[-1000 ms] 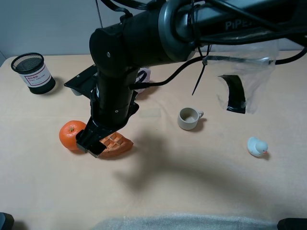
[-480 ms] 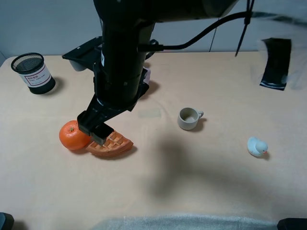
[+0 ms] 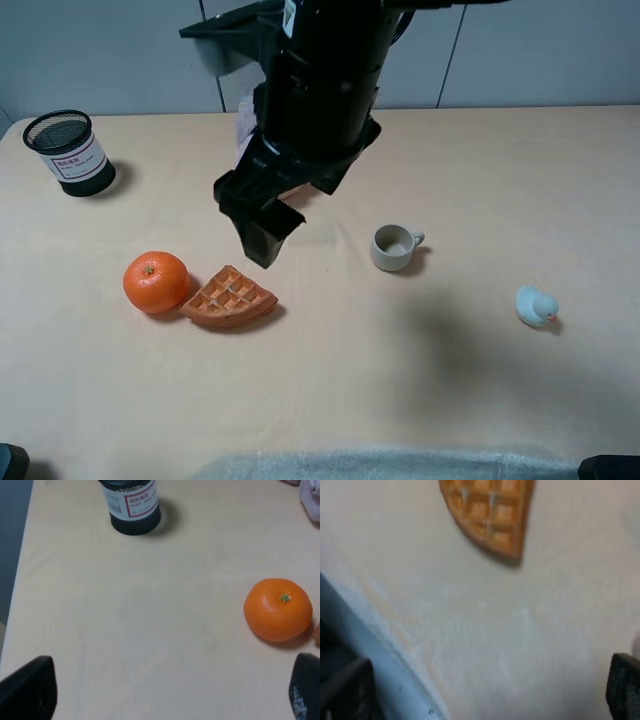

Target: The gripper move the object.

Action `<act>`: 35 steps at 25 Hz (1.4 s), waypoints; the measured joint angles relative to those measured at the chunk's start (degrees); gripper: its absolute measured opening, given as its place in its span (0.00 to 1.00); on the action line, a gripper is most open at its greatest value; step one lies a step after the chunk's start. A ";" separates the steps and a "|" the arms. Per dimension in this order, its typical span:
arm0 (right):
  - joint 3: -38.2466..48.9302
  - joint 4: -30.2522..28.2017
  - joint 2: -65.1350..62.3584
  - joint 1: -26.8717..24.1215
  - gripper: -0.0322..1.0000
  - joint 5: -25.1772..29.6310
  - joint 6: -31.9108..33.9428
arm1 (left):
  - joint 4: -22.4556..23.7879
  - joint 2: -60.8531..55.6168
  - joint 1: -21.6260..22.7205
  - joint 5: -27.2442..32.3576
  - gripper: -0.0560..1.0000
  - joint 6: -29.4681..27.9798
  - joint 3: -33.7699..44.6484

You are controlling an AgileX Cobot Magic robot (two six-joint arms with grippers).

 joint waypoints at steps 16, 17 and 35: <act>0.00 -6.97 -14.75 -0.79 0.70 0.62 0.05 | 0.00 0.00 0.00 0.00 0.92 0.00 0.00; 0.00 -7.26 -15.66 -0.79 0.70 0.65 0.05 | 0.00 0.00 0.00 0.00 0.92 0.00 0.00; 13.09 -11.37 -37.04 -0.79 0.70 0.84 0.05 | 0.00 0.00 0.00 0.00 0.92 0.00 0.00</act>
